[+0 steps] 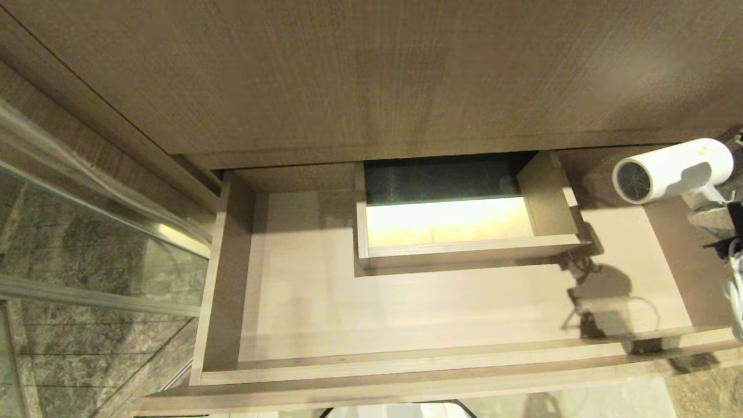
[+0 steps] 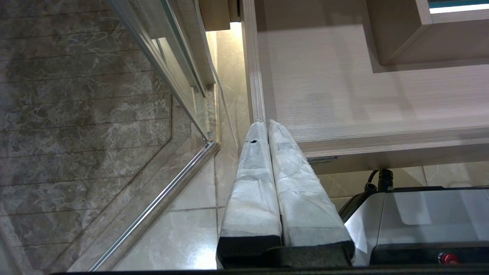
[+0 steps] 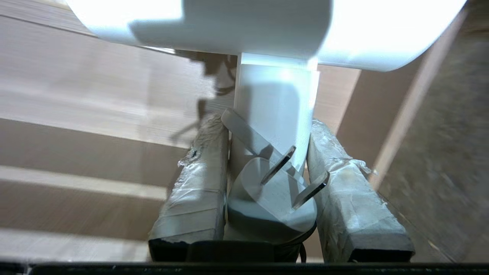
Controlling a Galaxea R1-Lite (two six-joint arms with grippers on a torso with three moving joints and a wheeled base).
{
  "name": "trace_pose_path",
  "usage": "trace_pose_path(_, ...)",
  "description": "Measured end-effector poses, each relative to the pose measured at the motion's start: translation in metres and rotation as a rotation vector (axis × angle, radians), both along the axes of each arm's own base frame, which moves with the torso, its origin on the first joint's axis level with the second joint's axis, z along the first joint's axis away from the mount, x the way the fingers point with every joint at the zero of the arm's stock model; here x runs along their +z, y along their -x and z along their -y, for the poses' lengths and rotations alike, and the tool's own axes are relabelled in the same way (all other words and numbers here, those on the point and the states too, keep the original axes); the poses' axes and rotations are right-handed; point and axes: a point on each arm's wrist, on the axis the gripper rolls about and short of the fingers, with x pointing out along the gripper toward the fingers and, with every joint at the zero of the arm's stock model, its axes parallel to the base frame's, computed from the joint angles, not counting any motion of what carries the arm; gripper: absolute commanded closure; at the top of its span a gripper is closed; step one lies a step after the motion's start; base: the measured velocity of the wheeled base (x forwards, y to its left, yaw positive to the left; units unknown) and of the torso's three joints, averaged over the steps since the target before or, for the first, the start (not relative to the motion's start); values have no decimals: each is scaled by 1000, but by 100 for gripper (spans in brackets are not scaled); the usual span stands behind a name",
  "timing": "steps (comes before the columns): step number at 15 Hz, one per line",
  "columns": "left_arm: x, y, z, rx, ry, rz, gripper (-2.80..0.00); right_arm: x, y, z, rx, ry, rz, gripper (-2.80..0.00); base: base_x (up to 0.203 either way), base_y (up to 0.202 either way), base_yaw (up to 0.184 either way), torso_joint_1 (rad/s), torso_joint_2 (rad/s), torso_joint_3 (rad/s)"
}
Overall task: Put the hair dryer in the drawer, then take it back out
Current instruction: Place it on the countertop
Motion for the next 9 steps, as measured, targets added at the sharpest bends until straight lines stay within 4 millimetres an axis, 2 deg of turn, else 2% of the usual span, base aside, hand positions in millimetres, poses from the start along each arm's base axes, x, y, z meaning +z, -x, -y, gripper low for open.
trace_pose_path(5, 0, 0, 0, 1, 1, 0, 0, 35, 62, -23, 0, 60, 166, 0, 0, 0, 0, 0, 0, 0)
trace_pose_path(9, 0, 0, 0, 0, 1, 0, 0, 53, 105, -39, 5, 111, 309, 0, 0, 0, 0, 9, -13, -6)
